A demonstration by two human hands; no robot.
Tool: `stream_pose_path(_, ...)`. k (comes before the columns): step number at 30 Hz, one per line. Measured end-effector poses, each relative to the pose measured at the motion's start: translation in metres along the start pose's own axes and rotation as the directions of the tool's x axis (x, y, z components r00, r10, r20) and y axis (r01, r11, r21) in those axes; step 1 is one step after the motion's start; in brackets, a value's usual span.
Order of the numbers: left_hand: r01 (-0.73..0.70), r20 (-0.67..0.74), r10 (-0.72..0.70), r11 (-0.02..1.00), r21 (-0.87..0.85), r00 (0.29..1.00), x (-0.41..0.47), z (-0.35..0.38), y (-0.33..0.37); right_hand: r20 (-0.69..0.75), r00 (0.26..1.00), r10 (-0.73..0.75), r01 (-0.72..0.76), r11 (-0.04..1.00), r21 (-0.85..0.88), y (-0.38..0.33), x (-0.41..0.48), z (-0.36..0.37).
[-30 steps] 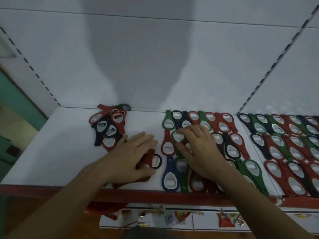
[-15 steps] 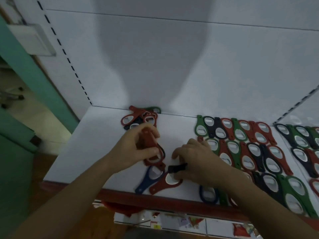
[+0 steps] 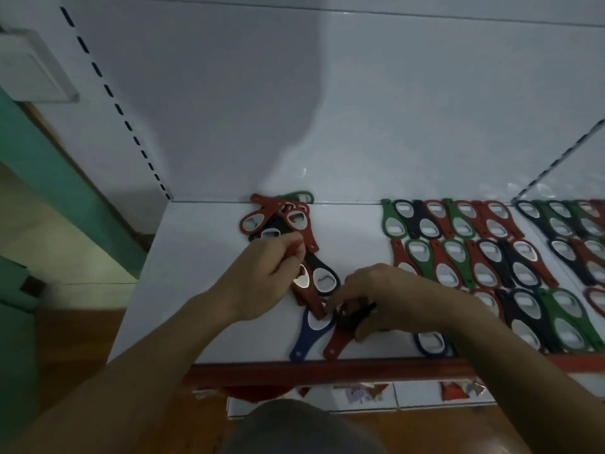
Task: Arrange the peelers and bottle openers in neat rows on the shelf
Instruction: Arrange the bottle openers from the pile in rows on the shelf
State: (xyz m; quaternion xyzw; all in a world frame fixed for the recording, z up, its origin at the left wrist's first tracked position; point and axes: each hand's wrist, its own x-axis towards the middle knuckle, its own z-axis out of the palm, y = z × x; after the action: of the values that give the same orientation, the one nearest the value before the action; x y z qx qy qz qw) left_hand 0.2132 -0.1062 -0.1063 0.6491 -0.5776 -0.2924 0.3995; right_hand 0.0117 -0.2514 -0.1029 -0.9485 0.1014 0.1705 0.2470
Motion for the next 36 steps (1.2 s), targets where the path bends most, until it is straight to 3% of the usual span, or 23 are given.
stream_pose_path(2, -0.004, 0.104, -0.016, 0.981, 0.192, 0.994, 0.010, 0.004, 0.004, -0.055, 0.998, 0.016, -0.018, 1.000, -0.025, -0.003, 0.003, 0.000)
stream_pose_path(4, -0.074, 0.191, -0.014, 0.891, 0.449, 0.981, 0.010, 0.010, 0.004, -0.136, 0.990, 0.030, -0.037, 0.998, -0.044, -0.008, 0.007, 0.001)
stream_pose_path(8, -0.138, 0.267, -0.063, 0.730, 0.669, 0.962, 0.006, 0.018, -0.003, -0.243, 0.968, 0.060, -0.087, 0.991, -0.104, -0.013, 0.014, 0.008)
stream_pose_path(12, -0.143, 0.272, -0.074, 0.703, 0.697, 0.959, 0.018, 0.007, -0.008, -0.265, 0.953, 0.146, -0.145, 0.989, 0.026, -0.017, 0.018, 0.009)
stream_pose_path(15, -0.237, 0.352, -0.031, 0.682, 0.692, 0.936, 0.022, -0.008, -0.012, -0.238, 0.942, 0.238, -0.226, 0.971, 0.075, -0.019, 0.022, 0.007)
stream_pose_path(20, -0.378, 0.496, 0.035, 0.694, 0.613, 0.868, 0.026, -0.028, -0.018, -0.296, 0.918, 0.264, -0.249, 0.965, 0.087, -0.018, 0.023, -0.004)
stream_pose_path(22, -0.368, 0.471, 0.039, 0.681, 0.633, 0.881, 0.027, -0.030, -0.020, -0.347, 0.888, 0.301, -0.251, 0.951, 0.181, -0.014, 0.020, -0.013)
stream_pose_path(24, -0.321, 0.386, 0.050, 0.657, 0.682, 0.921, 0.031, -0.029, -0.020, -0.452, 0.811, 0.371, -0.220, 0.909, 0.353, -0.008, 0.019, -0.019)
stream_pose_path(26, -0.252, 0.275, 0.061, 0.623, 0.741, 0.959, 0.038, -0.027, -0.021, -0.541, 0.708, 0.454, -0.143, 0.842, 0.519, -0.006, 0.024, -0.021)
stream_pose_path(28, -0.192, 0.205, 0.057, 0.654, 0.731, 0.977, 0.045, -0.025, -0.027, -0.529, 0.668, 0.523, -0.033, 0.731, 0.682, -0.008, 0.033, -0.018)
stream_pose_path(31, -0.061, 0.077, 0.025, 0.862, 0.504, 0.997, 0.046, -0.025, -0.042, -0.440, 0.694, 0.570, 0.130, 0.502, 0.855, -0.015, 0.049, -0.011)
stream_pose_path(32, 0.026, -0.044, -0.014, 0.958, 0.284, 0.999, 0.046, -0.025, -0.044, -0.422, 0.700, 0.576, 0.187, 0.422, 0.887, -0.017, 0.054, -0.010)
stream_pose_path(33, 0.105, -0.150, -0.110, 0.994, -0.037, 0.983, 0.047, -0.024, -0.044, -0.406, 0.713, 0.572, 0.251, 0.332, 0.909, -0.020, 0.060, -0.010)
stream_pose_path(34, 0.151, -0.184, -0.234, 0.912, -0.380, 0.955, 0.048, -0.023, -0.042, -0.392, 0.733, 0.556, 0.314, 0.235, 0.920, -0.024, 0.066, -0.011)
stream_pose_path(35, 0.173, -0.152, -0.345, 0.746, -0.643, 0.926, 0.050, -0.021, -0.038, -0.384, 0.755, 0.531, 0.363, 0.148, 0.920, -0.028, 0.074, -0.012)
stream_pose_path(36, 0.184, -0.089, -0.411, 0.579, -0.794, 0.907, 0.052, -0.019, -0.034, -0.389, 0.769, 0.506, 0.400, 0.094, 0.912, -0.032, 0.082, -0.012)
